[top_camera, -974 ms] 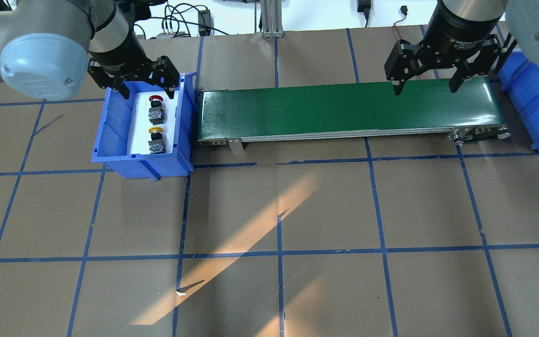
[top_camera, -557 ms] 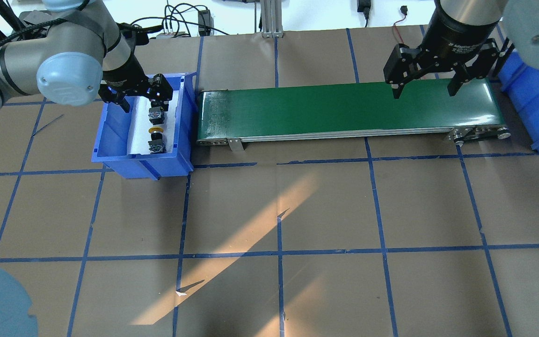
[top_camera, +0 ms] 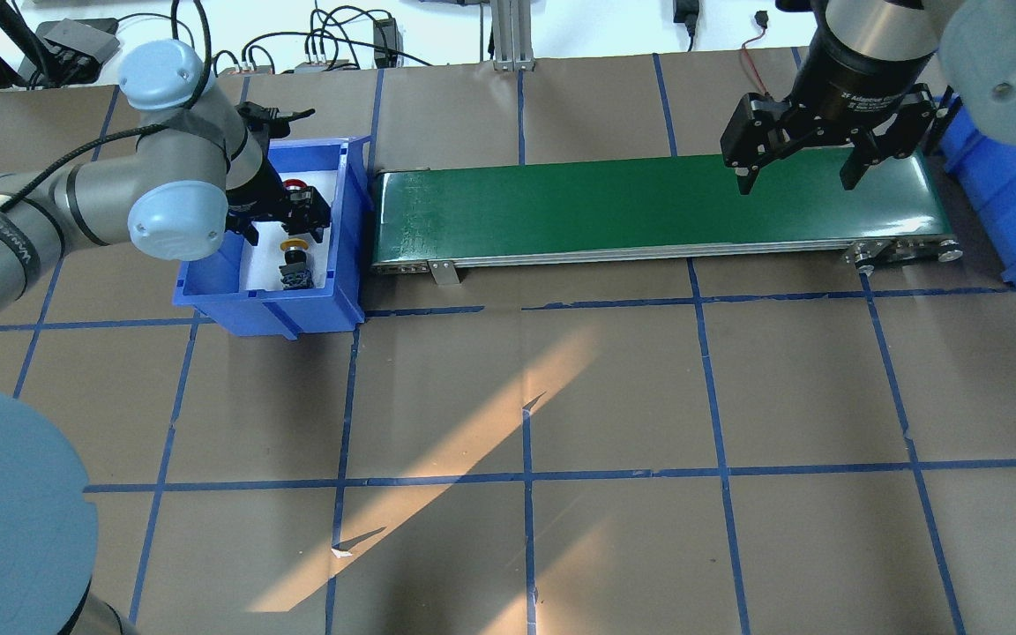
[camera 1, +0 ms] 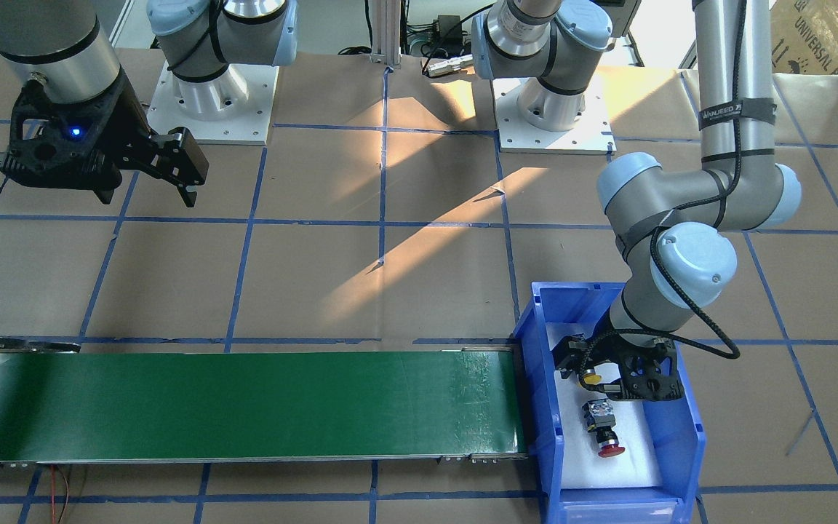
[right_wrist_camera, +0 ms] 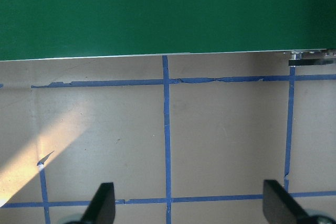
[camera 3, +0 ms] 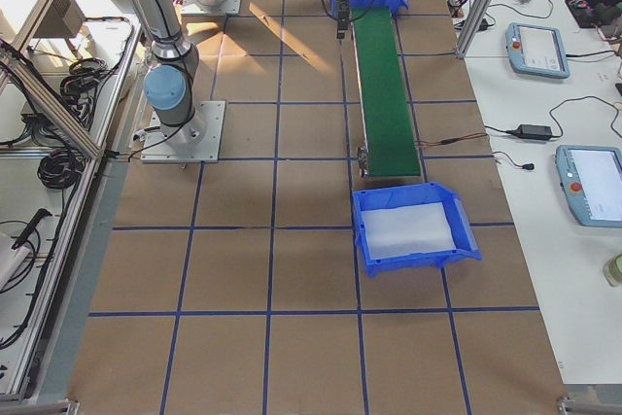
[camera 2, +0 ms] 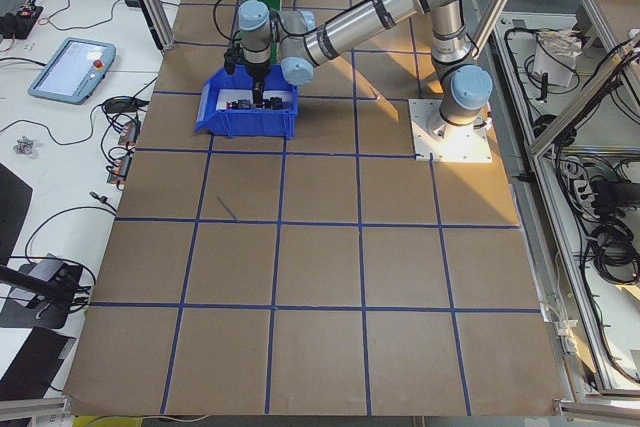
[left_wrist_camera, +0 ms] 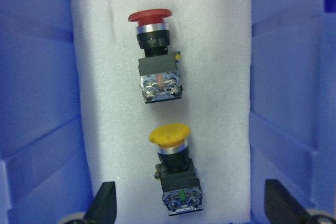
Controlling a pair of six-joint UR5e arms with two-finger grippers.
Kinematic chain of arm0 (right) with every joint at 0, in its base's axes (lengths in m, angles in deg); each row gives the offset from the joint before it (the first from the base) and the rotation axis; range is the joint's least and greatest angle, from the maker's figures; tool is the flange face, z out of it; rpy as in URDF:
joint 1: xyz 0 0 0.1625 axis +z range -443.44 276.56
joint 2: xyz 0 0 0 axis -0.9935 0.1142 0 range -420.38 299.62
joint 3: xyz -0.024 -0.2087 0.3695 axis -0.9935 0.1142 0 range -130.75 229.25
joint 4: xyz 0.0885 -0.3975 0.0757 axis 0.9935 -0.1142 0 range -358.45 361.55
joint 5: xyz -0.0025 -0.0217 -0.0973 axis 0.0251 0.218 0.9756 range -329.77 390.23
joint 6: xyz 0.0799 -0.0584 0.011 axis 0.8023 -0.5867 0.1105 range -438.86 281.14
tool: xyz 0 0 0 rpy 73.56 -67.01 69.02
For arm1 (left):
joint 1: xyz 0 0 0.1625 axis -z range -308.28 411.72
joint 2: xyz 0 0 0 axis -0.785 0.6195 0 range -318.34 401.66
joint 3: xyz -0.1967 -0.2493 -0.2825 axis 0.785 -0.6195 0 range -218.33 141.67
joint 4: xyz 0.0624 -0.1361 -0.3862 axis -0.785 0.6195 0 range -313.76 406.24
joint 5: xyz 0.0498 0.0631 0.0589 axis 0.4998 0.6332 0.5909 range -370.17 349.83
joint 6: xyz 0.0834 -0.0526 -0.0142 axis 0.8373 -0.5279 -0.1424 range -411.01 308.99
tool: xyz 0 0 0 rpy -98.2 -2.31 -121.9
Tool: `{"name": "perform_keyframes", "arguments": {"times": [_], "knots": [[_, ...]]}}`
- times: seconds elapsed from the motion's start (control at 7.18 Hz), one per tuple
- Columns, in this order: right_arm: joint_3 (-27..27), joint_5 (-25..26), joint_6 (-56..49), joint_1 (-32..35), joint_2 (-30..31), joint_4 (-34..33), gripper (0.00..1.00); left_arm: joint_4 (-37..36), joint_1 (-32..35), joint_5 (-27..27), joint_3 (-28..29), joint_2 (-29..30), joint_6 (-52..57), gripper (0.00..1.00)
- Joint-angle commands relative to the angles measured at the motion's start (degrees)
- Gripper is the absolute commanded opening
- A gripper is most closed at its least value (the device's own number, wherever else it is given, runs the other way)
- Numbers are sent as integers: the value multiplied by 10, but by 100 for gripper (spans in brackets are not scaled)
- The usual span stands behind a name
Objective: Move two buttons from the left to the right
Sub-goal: 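Close the left gripper on the yellow-capped button and lift it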
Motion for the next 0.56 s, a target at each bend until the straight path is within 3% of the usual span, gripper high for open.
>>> {"name": "perform_keyframes", "arguments": {"times": [0.0, 0.28, 0.42], "knots": [[1, -1, 2, 0, -2, -5, 100, -22, -2, -1, -35, 8, -3, 87], [2, -1, 52, 0, -3, -5, 100, -18, -4, 3, -26, 7, -2, 36], [2, -1, 52, 0, -3, -3, 100, -16, -4, 4, -25, 6, -1, 27]]}}
